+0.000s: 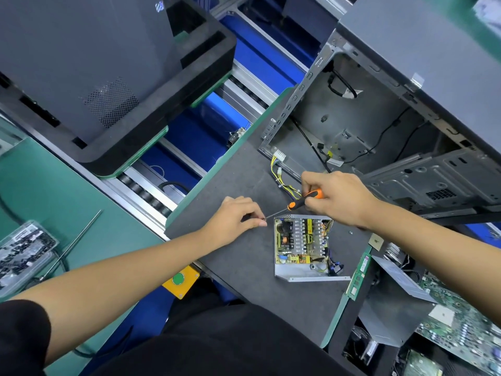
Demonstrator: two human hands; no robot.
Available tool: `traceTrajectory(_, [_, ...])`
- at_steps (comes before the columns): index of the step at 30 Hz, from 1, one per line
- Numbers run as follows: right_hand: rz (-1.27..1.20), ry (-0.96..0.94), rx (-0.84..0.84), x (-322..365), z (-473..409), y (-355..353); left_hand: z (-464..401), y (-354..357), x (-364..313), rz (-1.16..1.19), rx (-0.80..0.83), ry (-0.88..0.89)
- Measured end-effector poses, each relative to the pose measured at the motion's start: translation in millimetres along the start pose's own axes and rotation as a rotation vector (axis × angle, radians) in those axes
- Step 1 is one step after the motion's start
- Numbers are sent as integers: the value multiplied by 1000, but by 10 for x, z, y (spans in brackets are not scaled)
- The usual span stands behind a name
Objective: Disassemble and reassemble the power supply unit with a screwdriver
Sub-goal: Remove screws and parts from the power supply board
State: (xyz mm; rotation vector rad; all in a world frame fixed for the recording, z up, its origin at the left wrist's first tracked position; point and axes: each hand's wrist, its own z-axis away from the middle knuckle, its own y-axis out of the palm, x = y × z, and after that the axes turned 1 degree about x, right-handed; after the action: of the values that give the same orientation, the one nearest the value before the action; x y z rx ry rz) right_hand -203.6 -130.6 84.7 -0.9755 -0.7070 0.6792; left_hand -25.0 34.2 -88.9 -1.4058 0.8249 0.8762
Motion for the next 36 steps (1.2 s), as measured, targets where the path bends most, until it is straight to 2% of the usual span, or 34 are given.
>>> traceTrajectory(10, [120, -71, 38, 56, 27, 71, -22, -244, 182, -295, -20, 77])
traceTrajectory(15, [178, -107, 42, 129, 52, 172, -88, -306, 196, -550, 161, 224])
traceTrajectory(20, [206, -126, 34, 172, 47, 256, -166, -369, 206, -716, 244, 375])
traceTrajectory(23, [204, -116, 30, 192, 50, 295, -134, -426, 238, -646, 236, 317])
traceTrajectory(27, [177, -87, 30, 237, 88, 338, 60, -599, 317, -379, 177, 114])
traceTrajectory(29, [147, -50, 37, 258, 126, 379, 216, -673, 355, -275, 203, 62])
traceTrajectory(33, [29, 33, 1, 307, 235, 513, 466, -620, 358, -231, 283, 16])
traceTrajectory(36, [-51, 92, -32, 324, 326, 619, 529, -526, 342, -267, 237, 35])
